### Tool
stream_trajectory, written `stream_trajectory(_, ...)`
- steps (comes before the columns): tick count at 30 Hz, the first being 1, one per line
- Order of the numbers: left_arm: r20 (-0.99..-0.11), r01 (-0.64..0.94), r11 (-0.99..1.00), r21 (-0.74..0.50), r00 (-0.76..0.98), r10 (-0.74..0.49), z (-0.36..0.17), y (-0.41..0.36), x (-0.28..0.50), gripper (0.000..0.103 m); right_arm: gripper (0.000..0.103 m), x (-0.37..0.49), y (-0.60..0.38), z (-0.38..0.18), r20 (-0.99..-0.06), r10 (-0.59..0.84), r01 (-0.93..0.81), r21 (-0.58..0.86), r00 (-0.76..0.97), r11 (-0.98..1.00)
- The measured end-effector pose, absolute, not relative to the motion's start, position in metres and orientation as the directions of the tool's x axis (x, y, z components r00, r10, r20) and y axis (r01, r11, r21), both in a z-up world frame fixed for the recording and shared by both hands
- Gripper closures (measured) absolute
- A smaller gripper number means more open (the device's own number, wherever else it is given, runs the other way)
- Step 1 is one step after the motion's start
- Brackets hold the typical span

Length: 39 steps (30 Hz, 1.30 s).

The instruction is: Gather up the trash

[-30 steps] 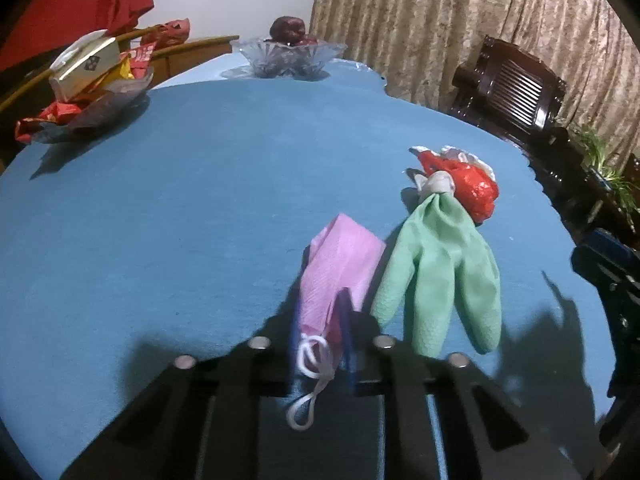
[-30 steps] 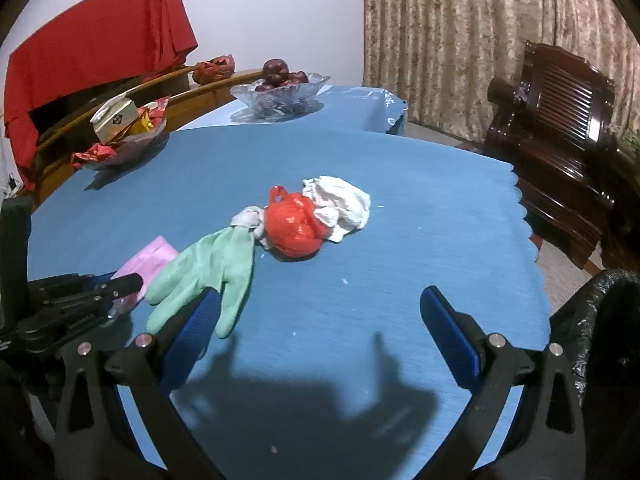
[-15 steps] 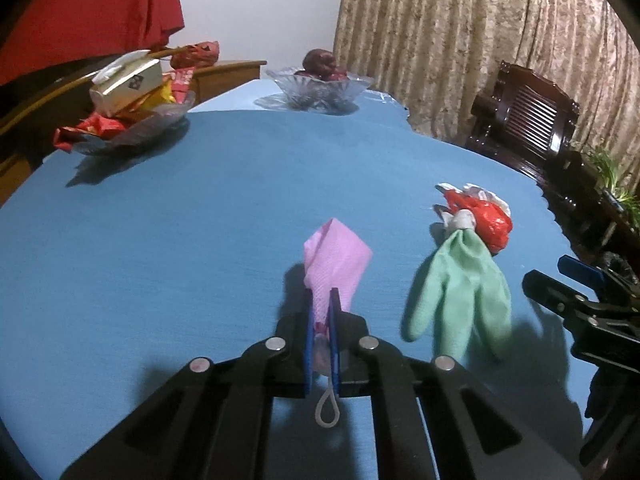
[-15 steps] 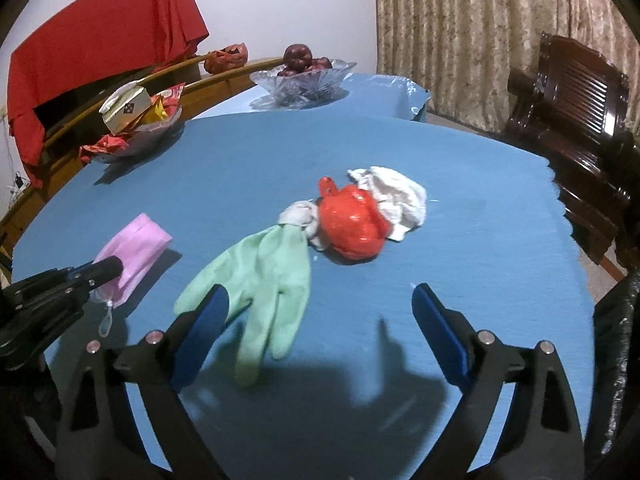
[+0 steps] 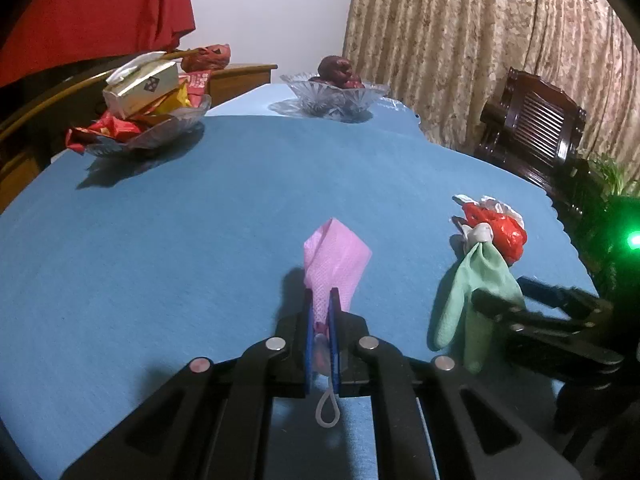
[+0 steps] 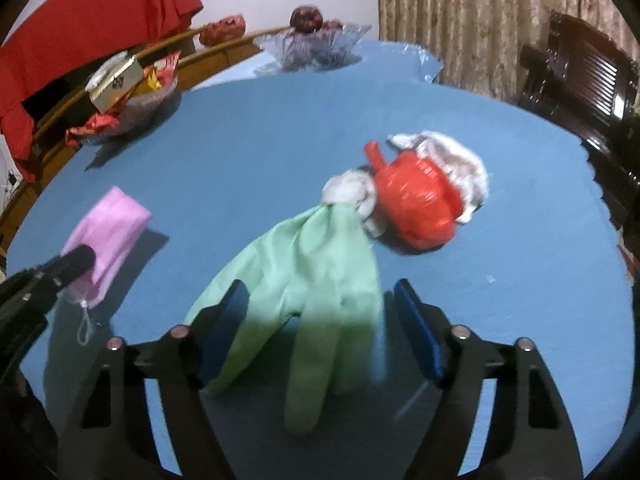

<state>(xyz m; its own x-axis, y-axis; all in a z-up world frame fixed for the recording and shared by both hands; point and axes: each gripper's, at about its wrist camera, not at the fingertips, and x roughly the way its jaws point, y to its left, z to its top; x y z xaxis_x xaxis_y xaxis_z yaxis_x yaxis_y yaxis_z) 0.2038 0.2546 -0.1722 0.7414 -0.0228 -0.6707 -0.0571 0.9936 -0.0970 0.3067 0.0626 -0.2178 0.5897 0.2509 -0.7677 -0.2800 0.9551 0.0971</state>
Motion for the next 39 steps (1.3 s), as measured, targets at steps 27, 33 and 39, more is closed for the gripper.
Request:
stream_trajectory(27, -0.637, -0.027, 0.993, -0.117, 0.769, -0.054, -0.142, 0.228, 0.175, 0.096, 0.092, 0.248, 0.039, -0.155, -0.680, 0.397, -0.399, 0.164, 0.617, 0.902)
stream_trajectory(33, -0.625, 0.015, 0.992, -0.122, 0.775, -0.089, -0.128, 0.200, 0.168, 0.096, 0.092, 0.225, 0.004, -0.130, -0.650, 0.371, -0.369, 0.147, 0.663, 0.918)
stream_trajectory(39, -0.606, 0.078, 0.988, -0.131, 0.783, -0.142, -0.112, 0.162, 0.164, 0.096, 0.092, 0.205, -0.036, -0.108, -0.616, 0.338, -0.331, 0.131, 0.712, 0.935)
